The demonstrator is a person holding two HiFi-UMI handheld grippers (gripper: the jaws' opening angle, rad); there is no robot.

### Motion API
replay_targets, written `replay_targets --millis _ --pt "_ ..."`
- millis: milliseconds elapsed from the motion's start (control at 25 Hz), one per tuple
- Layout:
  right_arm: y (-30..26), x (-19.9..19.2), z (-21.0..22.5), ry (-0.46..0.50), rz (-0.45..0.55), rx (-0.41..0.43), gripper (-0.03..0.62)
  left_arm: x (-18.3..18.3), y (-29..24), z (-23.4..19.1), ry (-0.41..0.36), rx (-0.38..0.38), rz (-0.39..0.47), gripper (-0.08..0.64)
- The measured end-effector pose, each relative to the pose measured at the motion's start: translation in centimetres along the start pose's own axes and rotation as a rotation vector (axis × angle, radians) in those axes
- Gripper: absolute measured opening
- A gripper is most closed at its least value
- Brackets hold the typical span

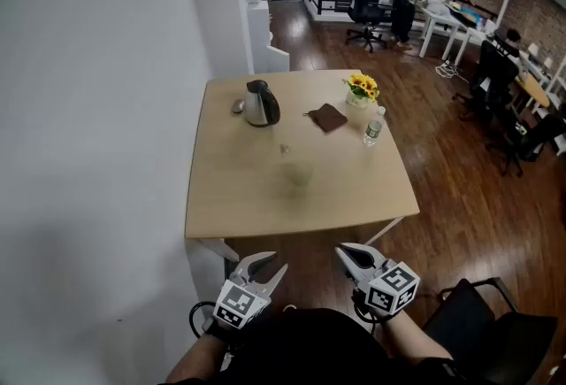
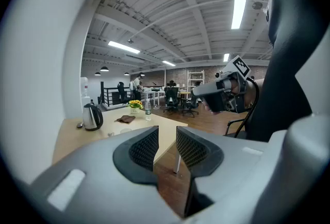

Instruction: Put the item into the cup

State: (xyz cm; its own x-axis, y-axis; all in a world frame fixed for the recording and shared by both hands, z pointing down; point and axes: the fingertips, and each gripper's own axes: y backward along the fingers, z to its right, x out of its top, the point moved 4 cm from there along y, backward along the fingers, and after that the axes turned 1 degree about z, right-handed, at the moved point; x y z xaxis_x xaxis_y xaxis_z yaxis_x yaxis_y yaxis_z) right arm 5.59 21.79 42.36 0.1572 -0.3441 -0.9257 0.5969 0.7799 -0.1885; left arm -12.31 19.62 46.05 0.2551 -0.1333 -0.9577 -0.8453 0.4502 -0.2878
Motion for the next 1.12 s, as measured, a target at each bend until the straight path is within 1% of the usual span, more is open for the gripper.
replay_targets --millis 160,360,600,720,880,1040,1120 --pt "-1.7 0.7 -0.4 -0.02 0.01 -0.021 0.008 0.0 0.5 -1.8 -0.005 -0.006 0.01 0.101" --pt "-3.2 0.3 -0.6 -0.03 0.014 -0.031 0.008 -0.5 0.7 -3.6 -0.004 -0.012 0.013 0.101" --pt "-4.4 0.2 0.5 -0.034 0.004 -0.036 0.008 -1.1 0.0 -4.9 0.013 -0.015 0.009 0.101" --pt "-5.2 0.8 1.5 -0.033 -0.002 -0.034 0.008 -1.0 -0.7 -5.8 0.019 -0.006 0.007 0.101" --pt "-6.9 1.6 3.3 -0.025 -0.006 -0.008 0.008 -1.2 -2.1 -7.4 0.032 0.013 -0.003 0.101" --pt "-9.3 2.4 6.3 -0.014 -0.02 0.011 0.008 -1.0 -4.4 -9.6 0.042 0.037 -0.012 0.101" --pt "-10.4 3.1 7.9 -0.005 -0.023 0.033 0.009 -0.8 -5.8 -10.5 0.046 0.05 -0.022 0.101"
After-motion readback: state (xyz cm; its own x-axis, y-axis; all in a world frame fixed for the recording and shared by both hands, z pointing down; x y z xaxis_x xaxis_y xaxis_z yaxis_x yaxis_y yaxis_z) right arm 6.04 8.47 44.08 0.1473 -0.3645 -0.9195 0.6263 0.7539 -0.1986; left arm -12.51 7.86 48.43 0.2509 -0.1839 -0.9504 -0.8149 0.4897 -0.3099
